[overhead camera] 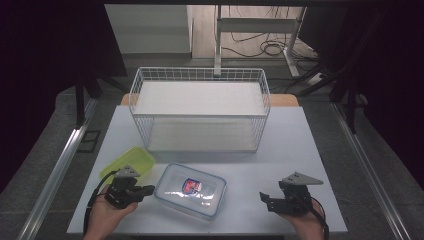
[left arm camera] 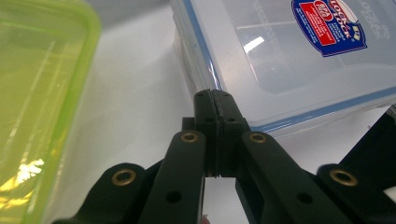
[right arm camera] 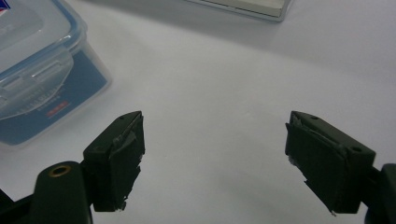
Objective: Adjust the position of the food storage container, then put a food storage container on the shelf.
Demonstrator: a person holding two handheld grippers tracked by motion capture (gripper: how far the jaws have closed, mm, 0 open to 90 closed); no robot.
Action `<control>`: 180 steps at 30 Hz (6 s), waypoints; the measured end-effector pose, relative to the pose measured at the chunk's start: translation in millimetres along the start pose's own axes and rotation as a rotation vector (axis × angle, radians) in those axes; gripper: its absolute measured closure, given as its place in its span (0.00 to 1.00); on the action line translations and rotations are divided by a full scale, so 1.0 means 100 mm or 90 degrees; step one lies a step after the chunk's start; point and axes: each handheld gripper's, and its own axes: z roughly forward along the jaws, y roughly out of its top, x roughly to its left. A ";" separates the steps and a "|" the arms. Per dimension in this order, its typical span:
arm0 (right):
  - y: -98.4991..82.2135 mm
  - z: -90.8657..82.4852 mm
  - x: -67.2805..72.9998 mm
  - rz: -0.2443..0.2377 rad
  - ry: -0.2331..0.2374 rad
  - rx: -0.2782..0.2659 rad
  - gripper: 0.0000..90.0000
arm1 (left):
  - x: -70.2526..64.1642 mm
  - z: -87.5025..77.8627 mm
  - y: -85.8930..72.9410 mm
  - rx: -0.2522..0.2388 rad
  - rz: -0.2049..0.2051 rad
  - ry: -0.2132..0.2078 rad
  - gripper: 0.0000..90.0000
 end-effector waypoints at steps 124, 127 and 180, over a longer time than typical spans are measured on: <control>0.32 0.02 0.04 0.047 0.191 -0.060 0.25 | -0.24 0.16 0.34 -0.085 -0.068 -0.065 0.18; 0.35 0.02 0.03 0.032 0.183 -0.054 0.25 | -0.24 0.18 0.36 -0.086 -0.071 -0.071 0.17; 0.52 0.50 0.14 0.067 0.213 0.009 0.23 | -0.19 0.81 0.44 0.004 -0.181 -0.192 0.18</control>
